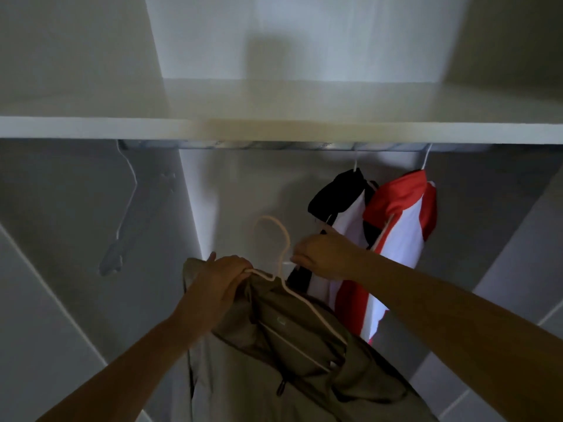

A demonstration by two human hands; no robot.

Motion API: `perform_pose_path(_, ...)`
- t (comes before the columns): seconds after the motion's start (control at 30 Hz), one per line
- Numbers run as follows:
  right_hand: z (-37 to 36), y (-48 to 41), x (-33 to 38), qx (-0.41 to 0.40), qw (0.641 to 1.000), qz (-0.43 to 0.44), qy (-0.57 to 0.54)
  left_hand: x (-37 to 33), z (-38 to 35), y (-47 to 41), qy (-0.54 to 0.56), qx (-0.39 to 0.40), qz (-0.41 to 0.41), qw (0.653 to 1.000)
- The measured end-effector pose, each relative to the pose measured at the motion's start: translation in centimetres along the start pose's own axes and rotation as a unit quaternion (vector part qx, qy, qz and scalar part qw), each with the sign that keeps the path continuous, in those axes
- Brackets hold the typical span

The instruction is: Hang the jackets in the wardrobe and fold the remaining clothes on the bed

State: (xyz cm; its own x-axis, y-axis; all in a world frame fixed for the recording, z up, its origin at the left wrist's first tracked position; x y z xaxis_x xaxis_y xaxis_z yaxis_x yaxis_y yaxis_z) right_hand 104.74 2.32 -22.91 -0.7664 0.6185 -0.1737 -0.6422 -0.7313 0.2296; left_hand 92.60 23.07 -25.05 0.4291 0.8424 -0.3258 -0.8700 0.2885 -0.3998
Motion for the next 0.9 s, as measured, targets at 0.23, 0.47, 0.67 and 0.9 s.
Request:
perform_pose_path(0.23,0.3,2.7,-2.5,-0.033,0.877,-0.079,-0.473,5.1,-1.0,-7.3,-0.015,0.035,0.008,0.999)
perform_pose_path(0.47,1.0,-0.2,-1.0,-0.091,0.9,-0.058,-0.421,8.3,-0.1,-14.0,0.035,0.052,0.004,0.998)
perform_pose_path(0.67,4.4,-4.5,-4.4,-0.212,0.897,-0.156,-0.355,10.1,0.8,-19.6,0.032,0.023,0.03,0.999)
perform_pose_path(0.9,4.1,-6.9,-5.4,-0.198,0.91,-0.197,-0.306,10.4,-1.3,-21.1,0.017,0.031,0.117,0.993)
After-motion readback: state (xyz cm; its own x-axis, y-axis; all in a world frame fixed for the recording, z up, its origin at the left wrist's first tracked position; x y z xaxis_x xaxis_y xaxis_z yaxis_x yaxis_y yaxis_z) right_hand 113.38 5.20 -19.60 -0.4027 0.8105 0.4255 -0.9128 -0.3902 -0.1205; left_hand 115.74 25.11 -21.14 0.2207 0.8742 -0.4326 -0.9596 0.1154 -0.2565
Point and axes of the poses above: each hand's wrist, its own y-axis away from the middle knuckle, its own z-axis out of the back of the hand, x = y × z, the point moved 1 cm from there along -y, towards the middle knuckle, and after that the axes turned 13 degrees about x, right-handed, at the moved point
